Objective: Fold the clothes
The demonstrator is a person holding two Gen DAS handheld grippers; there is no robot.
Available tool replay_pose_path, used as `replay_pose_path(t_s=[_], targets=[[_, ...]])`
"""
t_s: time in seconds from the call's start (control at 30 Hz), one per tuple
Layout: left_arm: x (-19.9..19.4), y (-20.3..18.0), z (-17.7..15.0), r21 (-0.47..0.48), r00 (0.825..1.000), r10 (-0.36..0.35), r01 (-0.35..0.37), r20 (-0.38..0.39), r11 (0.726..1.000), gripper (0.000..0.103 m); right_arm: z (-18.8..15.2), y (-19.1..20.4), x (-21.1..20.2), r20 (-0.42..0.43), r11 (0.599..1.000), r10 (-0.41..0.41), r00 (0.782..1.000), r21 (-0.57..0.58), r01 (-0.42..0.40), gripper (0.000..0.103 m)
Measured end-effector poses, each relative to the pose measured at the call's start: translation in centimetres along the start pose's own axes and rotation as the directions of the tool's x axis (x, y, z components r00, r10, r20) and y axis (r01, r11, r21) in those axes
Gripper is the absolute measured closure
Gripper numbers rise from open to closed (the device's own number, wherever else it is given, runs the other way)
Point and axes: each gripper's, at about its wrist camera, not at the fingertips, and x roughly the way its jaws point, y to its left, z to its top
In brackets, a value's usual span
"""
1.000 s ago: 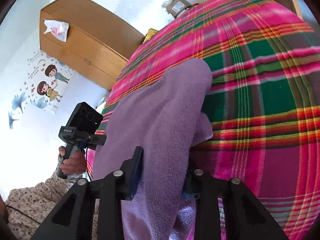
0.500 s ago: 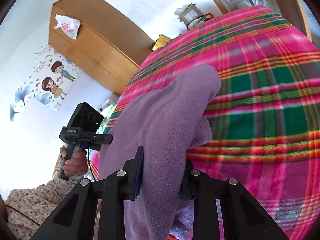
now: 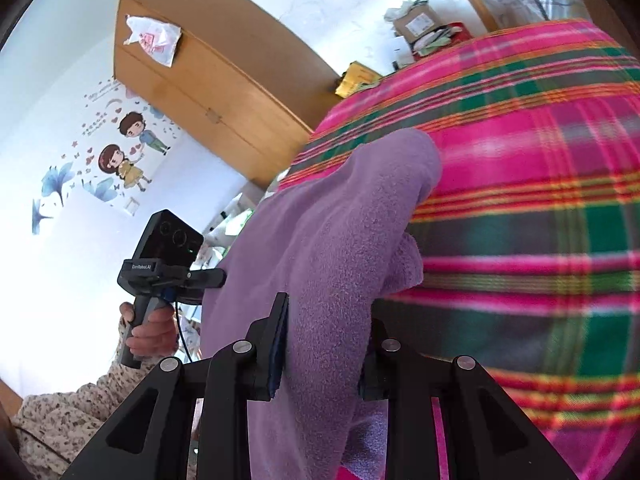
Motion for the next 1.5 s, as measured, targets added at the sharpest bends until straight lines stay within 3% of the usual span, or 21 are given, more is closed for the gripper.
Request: replay_pose_path(t_s=[0.37, 0.8, 1.17, 1.37, 1.5], targets=[[-7.1, 3.5, 2.2, -0.061, 0.990, 0.006, 0.003, 0.140, 0.998, 0.079, 3.8, 2.4, 7.6, -0.060, 0.999, 0.044, 0.997, -0.028, -0.045, 0.076], [-12.7, 8.4, 3.5, -0.127, 0.970, 0.003, 0.029, 0.242, 0.991, 0.079, 7.3, 3.5, 14.2, -0.129, 0.997, 0.054, 0.990, -0.053, -0.061, 0.076], [-16.1, 11.6, 5.6, -0.154, 0.953, 0.040, 0.007, 0.301, 0.988, 0.079, 9.3, 4.7, 19.6, -0.152, 0.995, 0.034, 0.988, -0.088, -0.048, 0.076], [-16.1, 13.8, 6.6, -0.208, 0.945, 0.088, -0.022, 0.315, 0.978, 0.079, 9.7, 4.4, 22.6, -0.168, 0.995, -0.003, 0.986, -0.099, -0.014, 0.075], [-15.7, 15.4, 6.6, -0.241, 0.942, 0.076, 0.005, 0.327, 0.970, 0.079, 9.7, 3.7, 23.2, -0.164, 0.998, -0.011, 0.986, -0.069, 0.000, 0.073]])
